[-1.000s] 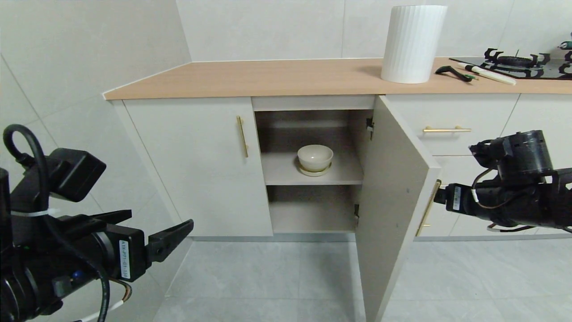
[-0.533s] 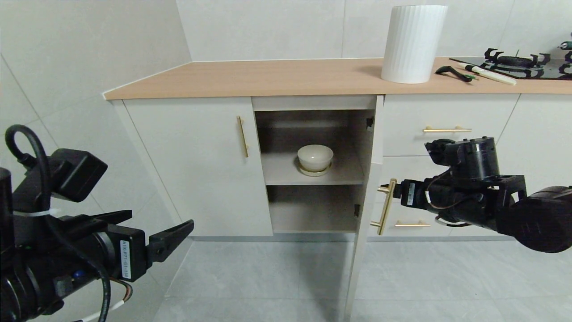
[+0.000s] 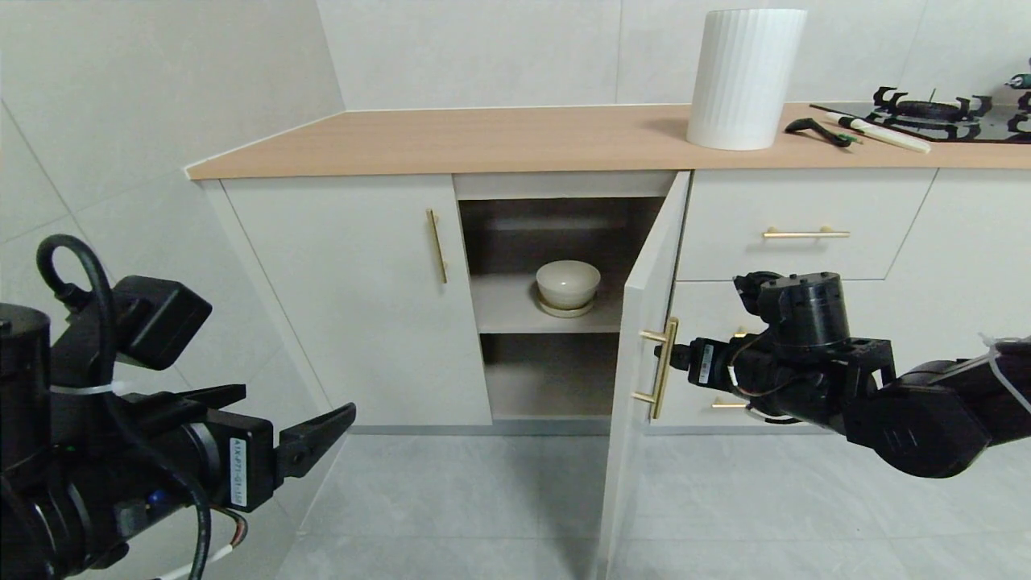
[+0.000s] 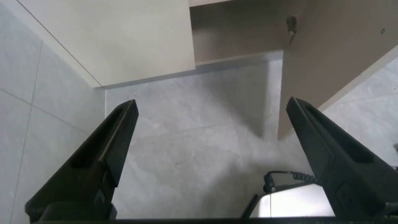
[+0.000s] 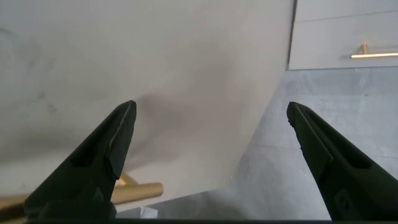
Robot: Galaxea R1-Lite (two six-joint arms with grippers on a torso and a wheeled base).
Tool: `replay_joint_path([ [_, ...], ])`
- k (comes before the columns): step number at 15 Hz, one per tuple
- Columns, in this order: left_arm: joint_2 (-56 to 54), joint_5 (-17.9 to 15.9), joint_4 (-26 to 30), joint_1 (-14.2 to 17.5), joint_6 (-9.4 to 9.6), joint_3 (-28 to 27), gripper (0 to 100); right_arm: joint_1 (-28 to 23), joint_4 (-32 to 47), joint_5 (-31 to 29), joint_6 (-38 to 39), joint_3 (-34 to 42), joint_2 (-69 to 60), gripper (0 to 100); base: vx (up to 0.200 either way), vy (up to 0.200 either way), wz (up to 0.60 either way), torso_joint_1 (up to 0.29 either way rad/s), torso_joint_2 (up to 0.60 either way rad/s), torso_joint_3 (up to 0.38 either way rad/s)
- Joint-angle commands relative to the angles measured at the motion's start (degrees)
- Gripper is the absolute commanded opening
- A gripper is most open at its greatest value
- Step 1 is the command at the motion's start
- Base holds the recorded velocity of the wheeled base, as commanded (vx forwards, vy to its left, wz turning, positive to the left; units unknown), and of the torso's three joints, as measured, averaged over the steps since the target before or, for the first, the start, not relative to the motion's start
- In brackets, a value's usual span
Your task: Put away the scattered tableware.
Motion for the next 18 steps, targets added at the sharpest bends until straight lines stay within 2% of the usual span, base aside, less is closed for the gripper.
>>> replay_joint_path([
  [1,0.11,0.04,-0.03,-0.32,-0.03,-0.02,100,0.09,-0.04,-0.01,0.01,0.00,0.31,100,0.000,0.000,0.00,0.000,0.00,0.000],
  [4,0.02,0.04,0.14,-0.41,0.05,0.25,100,0.09,-1.54,-0.27,0.01,0.00,1.01,100,0.000,0.000,0.00,0.000,0.00,0.000],
  [9,0.11,0.04,0.14,-0.41,0.05,0.42,100,1.23,-4.44,-0.98,0.89,-0.26,3.21,100,0.200,0.000,0.00,0.002,0.01,0.005],
  [13,0.20,0.04,0.14,-0.41,0.05,0.42,100,2.90,-11.03,-2.73,1.50,-0.44,6.72,100,0.200,0.000,0.00,-0.001,0.00,0.005],
  [16,0.72,0.04,0.14,-0.41,-0.03,0.42,100,3.96,-14.63,-6.16,3.17,-2.55,9.71,100,0.200,0.000,0.00,0.001,0.00,0.004],
  [18,0.99,0.13,0.06,-0.41,-0.12,0.42,100,3.96,-15.51,-8.27,4.67,-4.66,11.82,100,0.000,0.000,0.00,0.000,0.00,0.000],
])
